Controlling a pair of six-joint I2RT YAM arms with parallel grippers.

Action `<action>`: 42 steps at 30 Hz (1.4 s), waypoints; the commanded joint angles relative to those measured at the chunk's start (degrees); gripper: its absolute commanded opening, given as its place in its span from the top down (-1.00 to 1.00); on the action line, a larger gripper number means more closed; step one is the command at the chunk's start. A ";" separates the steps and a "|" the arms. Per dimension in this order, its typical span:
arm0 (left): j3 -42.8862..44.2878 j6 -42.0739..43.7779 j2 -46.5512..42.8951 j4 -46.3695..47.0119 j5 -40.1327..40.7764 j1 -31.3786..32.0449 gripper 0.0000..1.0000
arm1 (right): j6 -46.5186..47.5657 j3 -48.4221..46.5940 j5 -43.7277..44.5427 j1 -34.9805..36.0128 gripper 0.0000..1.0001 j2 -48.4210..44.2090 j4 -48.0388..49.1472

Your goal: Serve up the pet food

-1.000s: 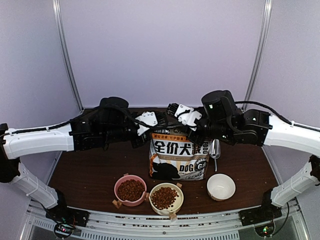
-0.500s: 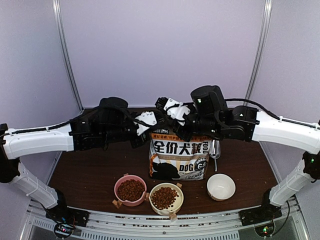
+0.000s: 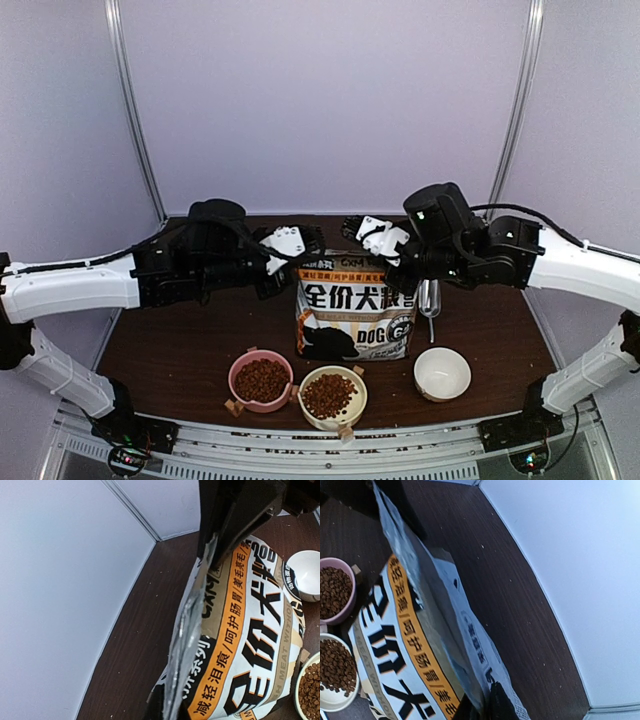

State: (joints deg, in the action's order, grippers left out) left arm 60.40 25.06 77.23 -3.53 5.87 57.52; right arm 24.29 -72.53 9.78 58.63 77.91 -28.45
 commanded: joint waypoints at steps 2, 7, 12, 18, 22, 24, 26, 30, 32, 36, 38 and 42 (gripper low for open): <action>0.63 -1.59 -5.60 3.53 4.35 -3.34 1.00 | -0.26 4.67 14.76 -4.20 0.76 -2.63 -12.64; -0.23 -2.05 -6.57 3.70 4.50 -4.52 1.00 | -0.27 5.82 22.18 -5.54 0.77 -4.17 -15.41; -1.07 -2.41 -7.56 3.38 4.77 -5.58 1.00 | -1.09 7.10 25.74 -7.29 0.84 -7.68 -17.68; -1.66 -2.91 -7.74 3.44 4.76 -6.26 1.00 | -2.50 8.86 26.73 -9.41 0.85 -11.10 -19.98; -1.28 -3.45 -7.45 2.90 3.92 -6.45 1.00 | -3.69 9.21 26.21 -10.24 0.88 -12.74 -20.31; -0.60 -4.13 -7.33 1.91 2.14 -6.41 1.00 | -4.25 8.91 23.88 -10.29 0.87 -14.47 -19.66; 0.63 -5.07 -6.99 0.04 -0.28 -6.41 0.54 | -4.63 8.47 19.27 -10.29 0.79 -16.48 -18.61; 2.66 -7.54 -7.30 -3.57 -5.36 -6.30 -0.19 | -4.93 8.50 6.92 -10.28 0.22 -20.93 -15.43; 2.47 -8.94 -8.16 -4.29 -7.17 -6.19 -0.36 | -5.46 8.40 3.48 -10.29 0.07 -22.31 -14.71; 2.17 -12.76 -10.50 -5.10 -10.32 -6.19 -0.46 | -6.58 7.59 0.42 -10.36 -0.04 -23.98 -13.63; 1.23 -15.29 -12.15 -3.93 -11.64 -6.19 -0.48 | -7.51 7.49 -1.36 -10.37 -0.10 -24.67 -12.04; -0.90 -22.22 -15.78 0.48 -13.89 -6.19 -0.60 | -12.18 7.74 -4.55 -11.04 -0.19 -25.51 -7.15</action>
State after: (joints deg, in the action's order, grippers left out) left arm 60.66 11.03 65.36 -9.23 -4.25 51.55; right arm 17.19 -64.25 10.22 48.14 53.76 -41.50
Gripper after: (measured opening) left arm 0.770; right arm 0.580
